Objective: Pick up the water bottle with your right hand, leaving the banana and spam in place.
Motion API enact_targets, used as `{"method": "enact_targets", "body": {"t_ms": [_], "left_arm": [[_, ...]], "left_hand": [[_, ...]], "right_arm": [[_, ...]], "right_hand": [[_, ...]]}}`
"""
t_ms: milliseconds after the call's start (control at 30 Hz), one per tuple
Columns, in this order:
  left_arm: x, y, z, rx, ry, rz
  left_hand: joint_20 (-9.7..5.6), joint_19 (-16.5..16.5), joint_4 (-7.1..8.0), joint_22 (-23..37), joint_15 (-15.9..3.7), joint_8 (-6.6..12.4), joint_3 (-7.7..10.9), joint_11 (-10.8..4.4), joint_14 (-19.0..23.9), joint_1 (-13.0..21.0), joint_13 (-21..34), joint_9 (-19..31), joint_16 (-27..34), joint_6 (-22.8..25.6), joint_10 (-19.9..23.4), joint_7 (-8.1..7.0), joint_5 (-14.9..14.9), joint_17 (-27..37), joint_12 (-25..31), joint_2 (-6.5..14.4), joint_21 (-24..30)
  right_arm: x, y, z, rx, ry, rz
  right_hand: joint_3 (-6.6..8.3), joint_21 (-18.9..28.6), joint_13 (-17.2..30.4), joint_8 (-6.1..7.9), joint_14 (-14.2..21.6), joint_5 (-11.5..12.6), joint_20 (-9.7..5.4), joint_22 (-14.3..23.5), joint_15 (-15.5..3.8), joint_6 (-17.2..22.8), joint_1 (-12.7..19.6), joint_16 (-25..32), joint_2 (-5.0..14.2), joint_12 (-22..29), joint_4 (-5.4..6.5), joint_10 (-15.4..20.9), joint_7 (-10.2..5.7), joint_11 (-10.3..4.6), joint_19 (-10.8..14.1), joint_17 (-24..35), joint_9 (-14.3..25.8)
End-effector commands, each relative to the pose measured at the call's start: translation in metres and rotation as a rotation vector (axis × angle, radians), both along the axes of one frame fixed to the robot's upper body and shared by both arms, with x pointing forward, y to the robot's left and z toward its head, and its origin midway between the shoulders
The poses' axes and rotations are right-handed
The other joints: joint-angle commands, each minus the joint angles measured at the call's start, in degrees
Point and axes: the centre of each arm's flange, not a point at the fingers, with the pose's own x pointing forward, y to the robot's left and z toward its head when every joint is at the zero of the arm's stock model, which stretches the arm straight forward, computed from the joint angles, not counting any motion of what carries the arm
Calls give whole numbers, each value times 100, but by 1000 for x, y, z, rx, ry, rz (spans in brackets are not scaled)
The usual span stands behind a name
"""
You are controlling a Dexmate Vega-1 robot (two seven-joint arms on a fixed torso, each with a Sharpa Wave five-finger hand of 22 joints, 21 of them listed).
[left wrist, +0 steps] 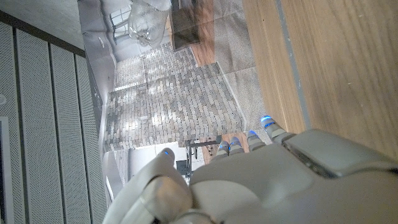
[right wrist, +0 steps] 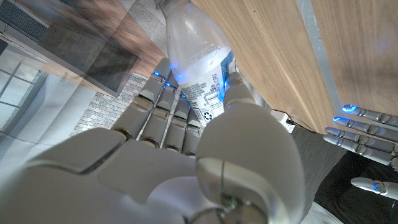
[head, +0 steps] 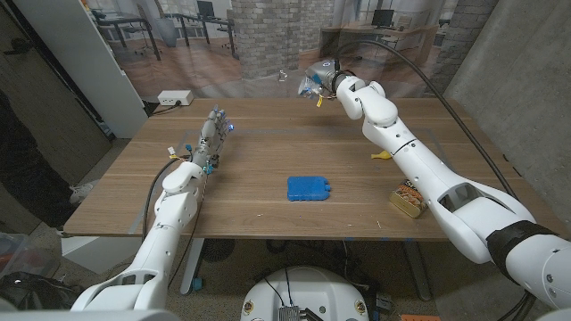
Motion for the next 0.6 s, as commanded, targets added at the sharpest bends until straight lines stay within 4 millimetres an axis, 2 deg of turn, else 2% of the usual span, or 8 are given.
{"method": "enact_targets", "body": {"t_ms": [33,367,600], "left_arm": [[5,0,11,32,-10,-33],[17,7,16,64,1,-76],[31,16,16,106,29,-119]], "left_hand": [[45,-327,3,10,21,32,0,18,-725,67,20,21,27,-564,-526,-42,-16,22,19,99,-33],[48,-322,2,10,31,31,-1,24,-730,70,20,21,25,-564,-522,-44,-17,21,20,99,-41],[51,-318,1,10,23,29,-3,23,-732,72,20,21,24,-568,-531,-44,-17,21,16,100,-45]], "right_arm": [[-7,-5,3,46,-45,-11],[-11,-1,2,81,-67,-42],[-20,6,-11,116,-78,-74]], "right_hand": [[187,27,16,41,60,-7,-26,15,-809,701,239,-4,269,2,153,69,-544,12,10,33,28],[182,37,29,54,74,-23,-32,15,-802,753,223,-9,265,2,169,102,-546,-11,5,48,27],[178,46,37,52,89,-32,-31,15,-810,764,206,-22,253,-6,180,109,-546,-2,8,47,26]]}}
